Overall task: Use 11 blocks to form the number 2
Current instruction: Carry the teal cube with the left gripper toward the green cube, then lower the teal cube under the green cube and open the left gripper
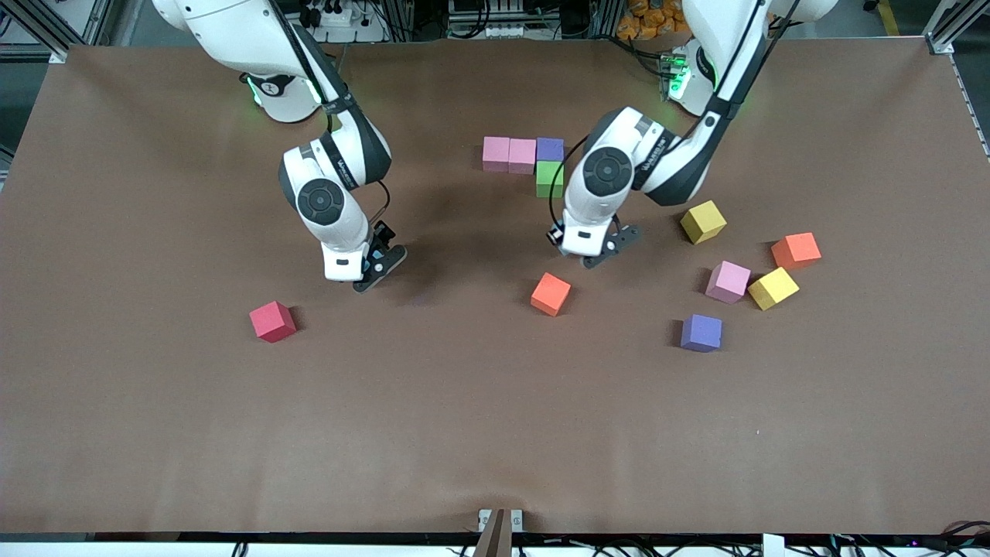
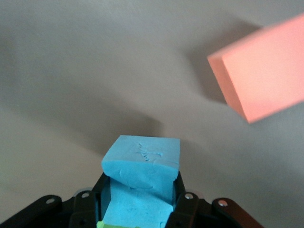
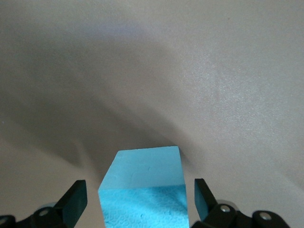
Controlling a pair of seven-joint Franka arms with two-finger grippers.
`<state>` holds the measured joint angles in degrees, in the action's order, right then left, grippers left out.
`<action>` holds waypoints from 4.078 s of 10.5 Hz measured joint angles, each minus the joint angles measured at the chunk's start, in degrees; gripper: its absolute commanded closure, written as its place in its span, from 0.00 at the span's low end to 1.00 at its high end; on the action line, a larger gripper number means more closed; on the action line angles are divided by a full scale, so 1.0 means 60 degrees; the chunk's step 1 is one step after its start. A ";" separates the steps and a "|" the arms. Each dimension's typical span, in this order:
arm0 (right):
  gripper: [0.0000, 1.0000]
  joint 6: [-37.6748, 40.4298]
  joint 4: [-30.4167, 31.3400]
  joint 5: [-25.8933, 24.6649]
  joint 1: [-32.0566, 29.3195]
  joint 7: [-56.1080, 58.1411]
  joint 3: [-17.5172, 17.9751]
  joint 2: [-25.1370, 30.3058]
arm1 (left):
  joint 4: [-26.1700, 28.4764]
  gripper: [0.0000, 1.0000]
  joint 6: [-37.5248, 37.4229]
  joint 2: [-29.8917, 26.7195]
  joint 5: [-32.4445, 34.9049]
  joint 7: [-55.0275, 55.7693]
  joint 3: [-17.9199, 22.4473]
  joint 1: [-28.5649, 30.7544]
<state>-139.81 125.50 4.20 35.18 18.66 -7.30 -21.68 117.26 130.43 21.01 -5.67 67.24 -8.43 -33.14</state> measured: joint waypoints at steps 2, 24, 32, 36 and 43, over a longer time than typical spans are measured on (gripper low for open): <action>0.00 0.0000 0.0000 0.0000 0.0001 0.0000 0.0002 0.0004 | 0.0036 0.57 0.0000 0.0006 0.0547 -0.0146 -0.0342 -0.0007; 0.00 0.0001 0.0000 0.0000 0.0002 0.0000 0.0003 0.0016 | 0.0752 0.57 0.0589 0.0068 0.1303 -0.2951 -0.1574 0.0261; 0.00 0.0000 0.0000 0.0000 0.0002 0.0000 0.0003 0.0019 | 0.0772 0.56 0.0623 0.0270 0.1478 -0.2916 -0.1609 0.0256; 0.00 0.0000 0.0000 0.0000 0.0002 0.0000 0.0003 0.0020 | 0.0745 0.56 0.0672 0.0279 0.1478 -0.2898 -0.1648 0.0249; 0.00 0.0000 0.0000 0.0000 0.0002 0.0000 0.0004 0.0023 | 0.0732 0.48 0.0765 0.0409 0.1478 -0.2840 -0.1652 0.0243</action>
<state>-139.81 125.50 4.20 35.19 18.66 -7.28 -21.54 121.65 135.02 23.47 3.20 50.20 -18.34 -31.68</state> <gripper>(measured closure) 0.000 0.463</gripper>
